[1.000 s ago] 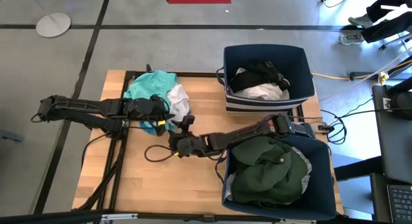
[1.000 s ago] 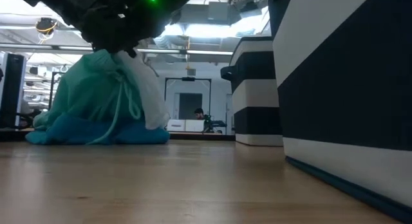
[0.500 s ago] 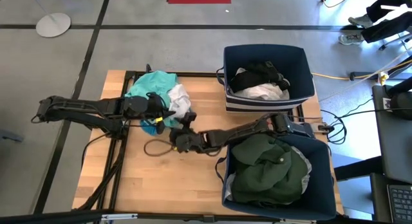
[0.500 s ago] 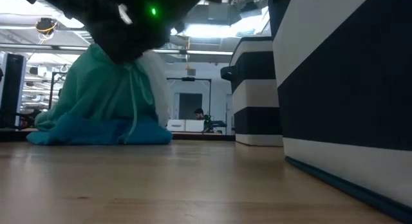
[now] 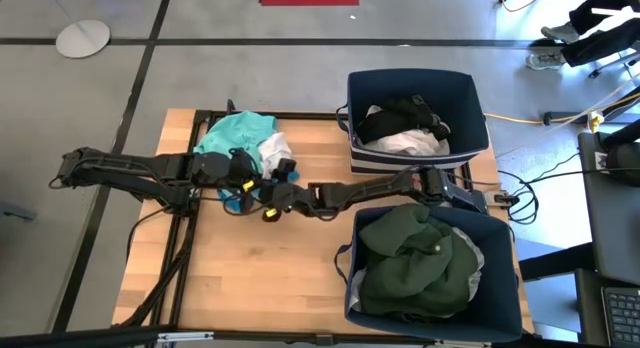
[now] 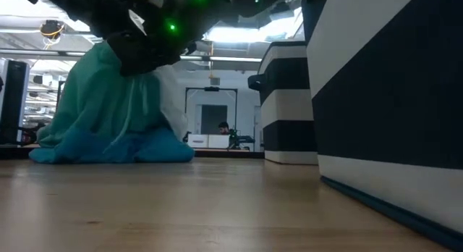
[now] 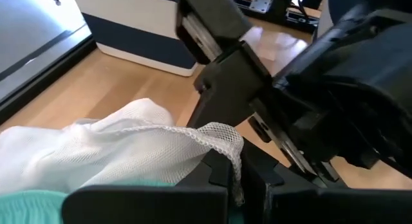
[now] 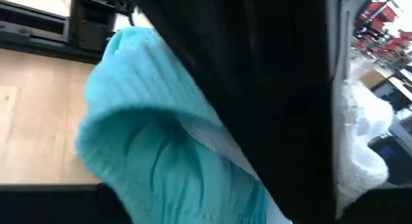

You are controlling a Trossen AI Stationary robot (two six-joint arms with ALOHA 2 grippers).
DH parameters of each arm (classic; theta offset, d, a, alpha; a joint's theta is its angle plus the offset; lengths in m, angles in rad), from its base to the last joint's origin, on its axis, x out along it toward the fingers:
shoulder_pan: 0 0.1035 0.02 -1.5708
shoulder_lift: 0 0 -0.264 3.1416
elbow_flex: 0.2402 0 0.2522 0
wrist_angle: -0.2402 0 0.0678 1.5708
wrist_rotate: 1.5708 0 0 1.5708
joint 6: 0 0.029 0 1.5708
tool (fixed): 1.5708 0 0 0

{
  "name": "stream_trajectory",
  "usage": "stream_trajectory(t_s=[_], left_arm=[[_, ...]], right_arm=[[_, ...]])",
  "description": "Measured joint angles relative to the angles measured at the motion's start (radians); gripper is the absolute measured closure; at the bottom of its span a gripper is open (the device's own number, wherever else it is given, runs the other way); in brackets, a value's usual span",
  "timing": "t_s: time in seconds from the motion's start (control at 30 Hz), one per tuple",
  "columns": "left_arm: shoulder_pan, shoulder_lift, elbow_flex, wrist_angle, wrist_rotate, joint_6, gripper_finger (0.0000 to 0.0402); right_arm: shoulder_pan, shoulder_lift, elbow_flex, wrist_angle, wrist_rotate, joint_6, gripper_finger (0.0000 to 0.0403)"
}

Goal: Sort clothes
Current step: Put the light blue shorts into the bottom blue laundry organizer

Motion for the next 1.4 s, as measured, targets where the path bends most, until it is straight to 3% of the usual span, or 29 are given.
stream_trajectory(t_s=[0.1, 0.3, 0.37, 0.53, 0.83, 1.1, 1.4], left_arm=[[0.0, 0.0, 0.0, -0.004, 0.002, 0.003, 0.0396], [-0.001, 0.0, -0.001, -0.035, 0.011, 0.066, 0.0389], [-0.001, 0.0, -0.001, -0.035, 0.012, 0.084, 0.0377], [0.001, -0.023, 0.0, -0.009, 0.001, 0.14, 0.0337], [0.001, -0.204, 0.036, -0.082, -0.039, 0.184, 0.0286], [0.002, -0.314, 0.039, -0.096, -0.11, 0.228, 0.0276], [0.002, -0.303, 0.04, -0.166, -0.11, 0.174, 0.0276]], right_arm=[[-0.012, 0.0, 0.0, -0.006, -0.046, -0.007, 0.0227], [-0.024, -0.001, 0.0, -0.046, -0.104, -0.026, 0.0375], [-0.022, -0.003, 0.0, -0.053, -0.096, -0.043, 0.0376], [-0.023, -0.03, 0.0, -0.067, -0.064, -0.061, 0.0336], [-0.02, -0.15, 0.0, -0.137, -0.036, -0.122, 0.0384], [-0.02, -0.279, 0.0, -0.141, 0.059, -0.192, 0.0356], [-0.009, -0.442, 0.001, -0.144, 0.09, -0.23, 0.0377]])
